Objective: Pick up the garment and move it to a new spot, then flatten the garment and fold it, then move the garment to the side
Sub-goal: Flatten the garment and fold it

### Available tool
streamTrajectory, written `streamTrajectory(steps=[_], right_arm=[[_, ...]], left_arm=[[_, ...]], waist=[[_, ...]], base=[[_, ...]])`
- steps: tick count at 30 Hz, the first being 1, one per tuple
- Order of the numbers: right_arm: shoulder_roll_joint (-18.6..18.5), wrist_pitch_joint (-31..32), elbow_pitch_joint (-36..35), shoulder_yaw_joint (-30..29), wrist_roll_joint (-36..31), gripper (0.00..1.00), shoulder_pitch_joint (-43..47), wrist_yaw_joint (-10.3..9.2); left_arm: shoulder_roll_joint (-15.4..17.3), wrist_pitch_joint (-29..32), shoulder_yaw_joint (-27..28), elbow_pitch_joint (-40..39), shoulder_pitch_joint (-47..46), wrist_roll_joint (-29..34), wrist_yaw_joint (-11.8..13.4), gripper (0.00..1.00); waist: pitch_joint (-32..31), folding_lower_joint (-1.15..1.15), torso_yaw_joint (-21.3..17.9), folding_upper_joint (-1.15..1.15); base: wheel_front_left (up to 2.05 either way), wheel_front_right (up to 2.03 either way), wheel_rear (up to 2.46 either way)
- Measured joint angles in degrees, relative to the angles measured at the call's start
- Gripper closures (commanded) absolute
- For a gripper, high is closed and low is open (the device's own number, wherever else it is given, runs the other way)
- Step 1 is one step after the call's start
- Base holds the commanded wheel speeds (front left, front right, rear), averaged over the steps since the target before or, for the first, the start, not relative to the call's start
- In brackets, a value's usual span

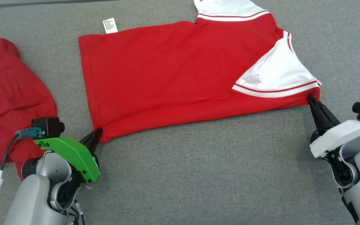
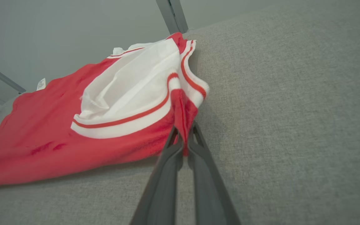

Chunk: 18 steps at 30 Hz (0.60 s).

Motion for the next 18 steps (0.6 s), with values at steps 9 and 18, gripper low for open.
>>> streamTrajectory(steps=[9, 18], right_arm=[[-2.92, 4.14, -3.47, -0.49, 3.68, 1.0, 10.94, 0.09], [-2.98, 5.1, -7.94, -2.89, 7.76, 1.0, 24.17, 0.25]], left_arm=[[1.43, 0.88, -0.35, -3.98, 9.28, -0.7, -0.45, 1.0], [0.48, 2.12, 0.07, -8.95, 21.26, -3.3, 0.92, 1.0]], waist=[[-5.11, 0.0, -0.36, 0.0], [-8.25, 0.0, -1.38, 0.0]], base=[[0.0, 0.0, 0.0], [0.0, 0.0, 0.0]])
